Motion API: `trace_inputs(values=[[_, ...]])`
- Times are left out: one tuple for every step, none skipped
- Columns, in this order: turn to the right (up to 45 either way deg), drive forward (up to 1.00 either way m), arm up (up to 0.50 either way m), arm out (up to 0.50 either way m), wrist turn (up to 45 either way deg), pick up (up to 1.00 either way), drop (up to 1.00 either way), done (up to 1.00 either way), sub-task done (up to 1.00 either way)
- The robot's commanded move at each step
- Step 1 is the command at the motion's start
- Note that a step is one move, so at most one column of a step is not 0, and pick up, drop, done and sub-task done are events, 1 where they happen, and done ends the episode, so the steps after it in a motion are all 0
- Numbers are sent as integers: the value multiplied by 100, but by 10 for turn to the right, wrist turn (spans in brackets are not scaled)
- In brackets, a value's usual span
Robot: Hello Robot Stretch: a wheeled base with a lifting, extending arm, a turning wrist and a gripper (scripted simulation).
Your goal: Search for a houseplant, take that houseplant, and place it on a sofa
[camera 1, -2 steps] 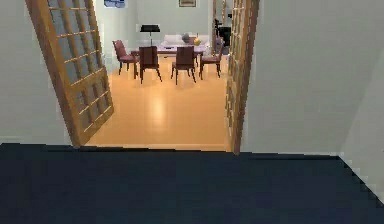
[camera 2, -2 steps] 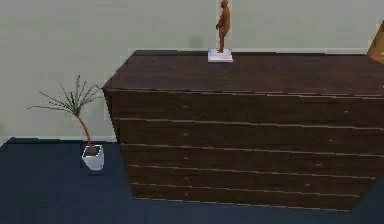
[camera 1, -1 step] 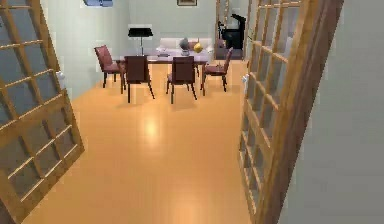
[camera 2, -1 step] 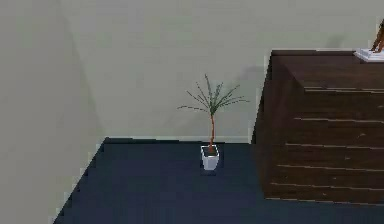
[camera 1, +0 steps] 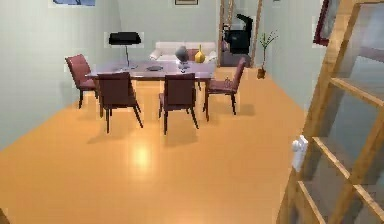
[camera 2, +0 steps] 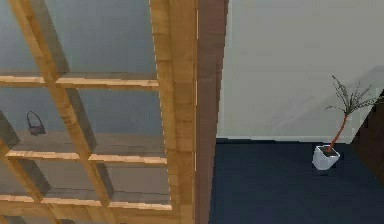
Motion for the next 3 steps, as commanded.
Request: trace_inputs(values=[[-30,0,0,0,0,0,0,0,0],[0,55,0,0,0,0,0,0,0],[30,0,0,0,0,0,0,0,0]])
